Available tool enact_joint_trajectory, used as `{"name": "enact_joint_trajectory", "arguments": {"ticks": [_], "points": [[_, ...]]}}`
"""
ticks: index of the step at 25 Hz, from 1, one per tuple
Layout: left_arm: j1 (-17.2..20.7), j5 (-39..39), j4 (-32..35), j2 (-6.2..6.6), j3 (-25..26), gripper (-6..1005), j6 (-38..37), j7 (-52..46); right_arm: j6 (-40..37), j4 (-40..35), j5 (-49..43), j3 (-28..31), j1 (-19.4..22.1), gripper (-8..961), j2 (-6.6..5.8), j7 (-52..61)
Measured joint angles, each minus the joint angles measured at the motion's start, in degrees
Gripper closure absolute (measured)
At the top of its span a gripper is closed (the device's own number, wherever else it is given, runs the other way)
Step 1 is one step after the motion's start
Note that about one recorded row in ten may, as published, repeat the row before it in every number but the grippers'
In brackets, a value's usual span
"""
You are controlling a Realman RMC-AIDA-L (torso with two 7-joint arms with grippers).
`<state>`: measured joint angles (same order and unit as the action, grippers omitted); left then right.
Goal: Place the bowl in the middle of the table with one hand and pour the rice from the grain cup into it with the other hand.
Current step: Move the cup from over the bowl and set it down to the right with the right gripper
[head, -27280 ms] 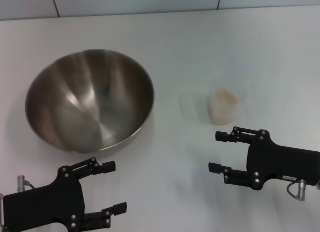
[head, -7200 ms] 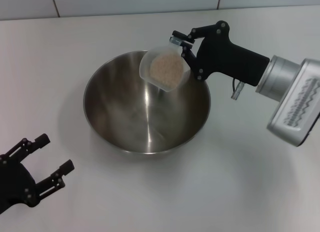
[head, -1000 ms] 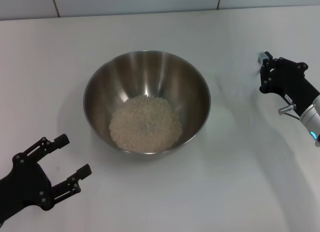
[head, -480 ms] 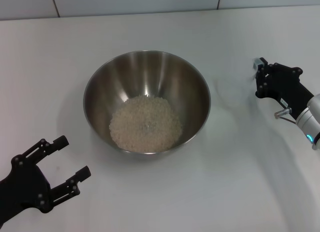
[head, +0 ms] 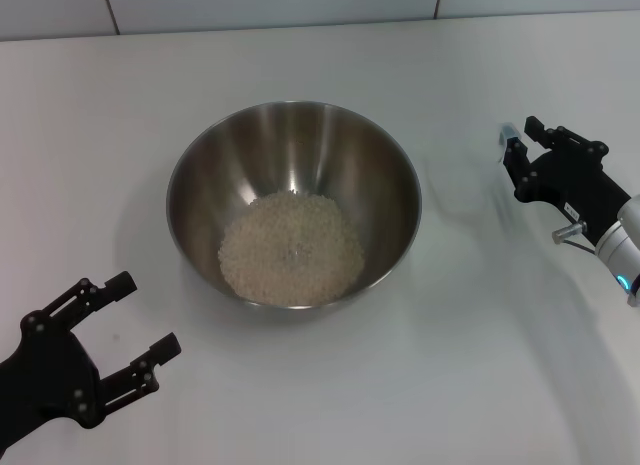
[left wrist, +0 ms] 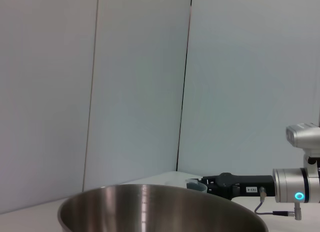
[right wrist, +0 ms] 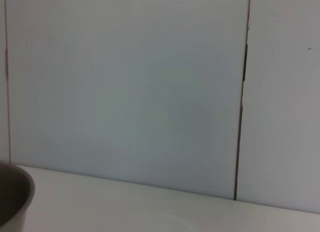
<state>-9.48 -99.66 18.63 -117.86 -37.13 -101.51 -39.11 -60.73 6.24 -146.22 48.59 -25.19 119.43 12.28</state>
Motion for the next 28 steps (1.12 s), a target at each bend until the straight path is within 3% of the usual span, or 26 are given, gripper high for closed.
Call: {"name": "enact_joint_trajectory", "arguments": {"ticks": [4,10,23,28], "points": [[0.1,0.0,0.0,0.00,0.1,184,-0.2,0.0,-0.1,0.0,-0.2,-0.1,0.2,670,-0.07,0.1],[0.1,0.0,0.2,0.05,0.2,184,-0.4,-0.3,-0.8,-0.1,-0.3,-0.3,1.1,671,-0.25,1.1],[0.1,0.0,0.5,0.17,0.2,185,-0.5,-0.9,-4.1,-0.4,-0.4,-1.3,3.3,475,-0.33,2.9],[0.1,0.0,0.5,0.33,0.2,184,-0.7,-0.9,-6.0,-0.3,-0.5,-2.2,4.7,469,-0.28,3.1]]}}
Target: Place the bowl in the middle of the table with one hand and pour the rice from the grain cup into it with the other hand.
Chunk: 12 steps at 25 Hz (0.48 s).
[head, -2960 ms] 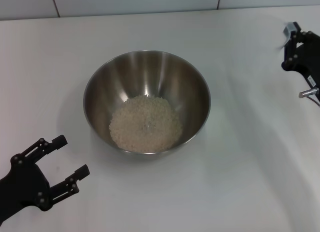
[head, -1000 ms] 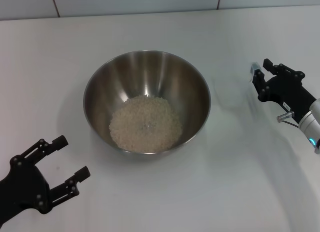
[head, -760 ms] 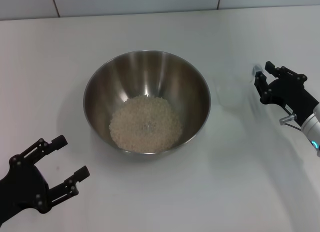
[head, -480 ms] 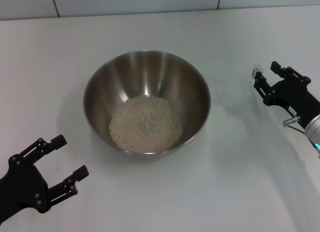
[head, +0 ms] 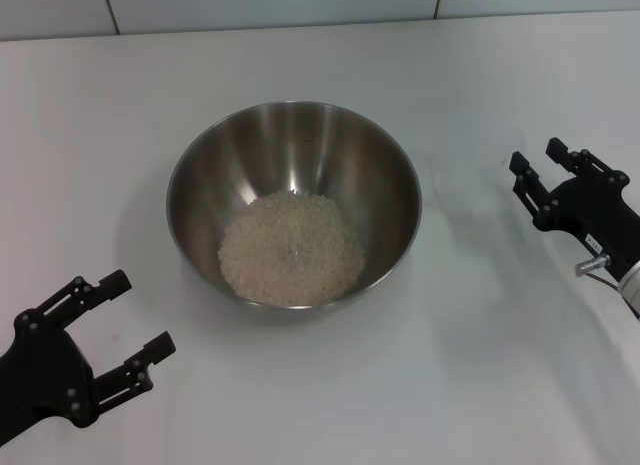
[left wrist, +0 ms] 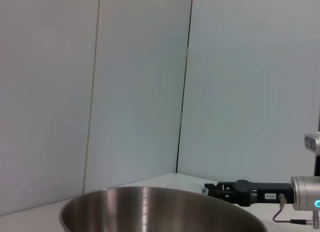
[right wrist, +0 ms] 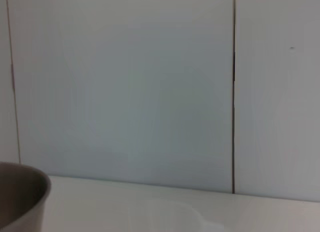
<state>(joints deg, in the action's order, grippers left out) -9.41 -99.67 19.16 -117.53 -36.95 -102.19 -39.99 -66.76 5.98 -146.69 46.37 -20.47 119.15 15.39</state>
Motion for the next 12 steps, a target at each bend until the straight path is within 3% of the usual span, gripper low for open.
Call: {"name": "enact_joint_trajectory", "arguments": {"ticks": [5,12], "points": [[0.0,0.0,0.0,0.10,-0.1,184,-0.3,0.0,-6.2,-0.9,0.0,-0.3,2.6,464,-0.09,1.8],[0.1,-0.1,0.0,0.14,-0.4,185,-0.4,0.1,-22.2,-7.6,0.2,-0.3,4.3,456,-0.26,7.4]]}}
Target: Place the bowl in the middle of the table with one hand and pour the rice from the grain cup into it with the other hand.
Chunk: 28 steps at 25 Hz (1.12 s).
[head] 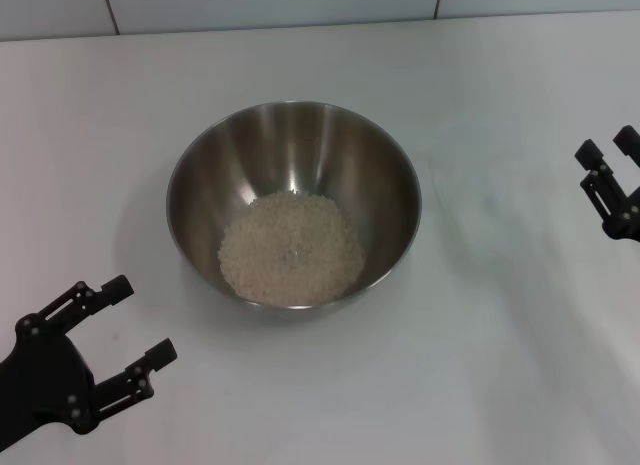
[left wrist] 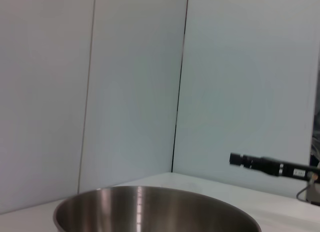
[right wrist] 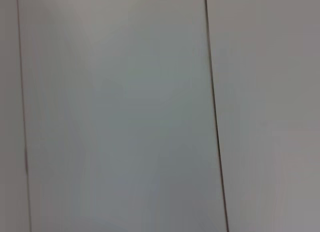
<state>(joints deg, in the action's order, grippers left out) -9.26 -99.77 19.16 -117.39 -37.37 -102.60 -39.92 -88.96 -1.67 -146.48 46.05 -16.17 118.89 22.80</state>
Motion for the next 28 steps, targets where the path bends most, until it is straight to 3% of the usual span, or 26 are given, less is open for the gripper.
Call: {"name": "enact_joint_trajectory", "arguments": {"ticks": [5,9,18,24,28], "points": [[0.0,-0.9,0.0,0.06,0.0,184,0.1,0.3,-7.9,-4.5,-0.3,-7.0,-1.9,450,-1.13,7.8],[-0.1,-1.4,0.5,0.08,0.1,184,0.5,0.5,-11.9,-9.5,-0.4,-20.0,-5.8,446,-2.70,17.0],[-1.3,-1.4,2.3,1.49,0.0,185,0.7,-0.1,-14.3,-13.5,0.0,-29.4,-9.5,436,-3.68,19.2],[-2.2,-1.4,4.6,2.11,0.0,184,0.8,-1.7,-13.9,-15.4,0.2,-35.4,-13.3,277,-4.34,21.3],[-2.9,-1.5,5.5,2.65,0.0,184,0.8,-2.9,-13.9,-17.3,0.2,-37.6,-14.5,275,-4.13,22.9]]}}
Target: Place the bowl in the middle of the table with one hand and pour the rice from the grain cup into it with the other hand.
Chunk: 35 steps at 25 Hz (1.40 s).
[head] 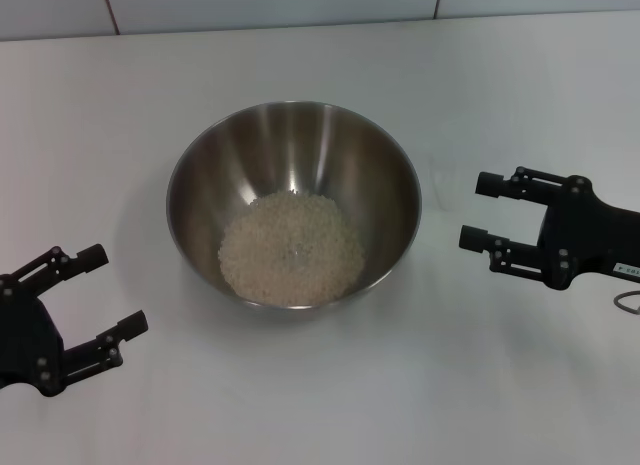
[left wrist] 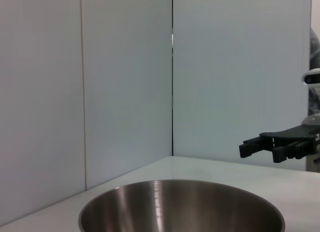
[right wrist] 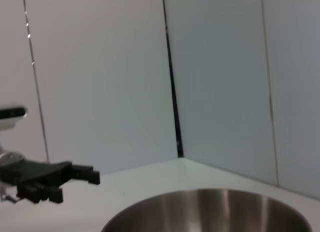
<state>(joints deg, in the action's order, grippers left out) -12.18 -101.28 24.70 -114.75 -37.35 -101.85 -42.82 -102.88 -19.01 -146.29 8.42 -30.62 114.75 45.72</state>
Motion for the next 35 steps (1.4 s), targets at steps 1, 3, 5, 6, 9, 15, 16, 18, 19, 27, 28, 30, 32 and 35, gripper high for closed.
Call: {"name": "enact_joint_trajectory", "arguments": {"ticks": [1,3,5,6,9,15,16,18,19,27,28,30,32,35], "points": [[-0.2,-0.3,0.5,0.17,0.1,184,0.0,-0.4,0.1,-0.6,0.0,-0.7,-0.3,275,0.17,0.4],[-0.4,-0.5,1.1,0.29,0.1,184,0.0,-0.7,0.3,-1.7,0.0,-2.2,-0.7,276,0.58,0.8],[-0.7,-0.9,1.9,0.45,0.1,184,-0.1,-1.6,0.4,-2.4,0.0,-3.4,-1.0,277,0.79,0.8],[-0.9,-1.1,2.3,0.57,0.1,184,-0.1,-2.1,0.7,-2.8,0.0,-4.1,-1.1,277,0.87,0.9],[-1.4,-2.0,2.7,0.91,0.0,185,-0.3,-2.9,1.1,-3.2,0.0,-4.5,-1.3,277,0.93,0.9],[-2.4,-3.7,2.9,1.03,0.2,185,-0.6,-3.9,2.1,-3.8,0.0,-7.4,-1.1,277,1.27,0.9],[-2.5,-3.8,2.9,1.04,0.3,185,-0.6,-3.9,2.2,-3.8,0.0,-7.5,-1.1,277,1.37,0.9],[-2.6,-3.8,2.9,1.03,0.4,185,-0.6,-3.9,2.4,-3.8,0.0,-7.5,-1.1,277,1.57,0.8],[-2.6,-3.8,2.9,1.04,0.5,185,-0.6,-3.9,2.5,-3.8,0.0,-7.6,-1.1,277,1.63,0.7],[-2.5,-3.8,3.5,1.02,0.6,185,-0.6,-4.6,2.6,-4.4,-0.2,-7.8,-1.2,277,1.78,0.6],[-2.5,-3.8,3.5,1.02,0.6,185,-0.7,-4.8,2.6,-4.4,-0.2,-7.8,-1.2,277,1.81,0.6],[-2.6,-3.8,3.6,1.02,0.6,184,-0.7,-5.1,2.6,-4.4,-0.1,-7.8,-1.3,277,1.86,0.6],[-2.6,-3.8,3.6,1.02,0.6,184,-0.8,-5.3,2.7,-4.4,-0.1,-7.8,-1.4,277,1.89,0.7],[-2.6,-3.8,3.6,1.02,0.6,184,-0.8,-5.3,3.0,-4.5,-0.2,-7.8,-1.5,277,1.89,0.8]]}}
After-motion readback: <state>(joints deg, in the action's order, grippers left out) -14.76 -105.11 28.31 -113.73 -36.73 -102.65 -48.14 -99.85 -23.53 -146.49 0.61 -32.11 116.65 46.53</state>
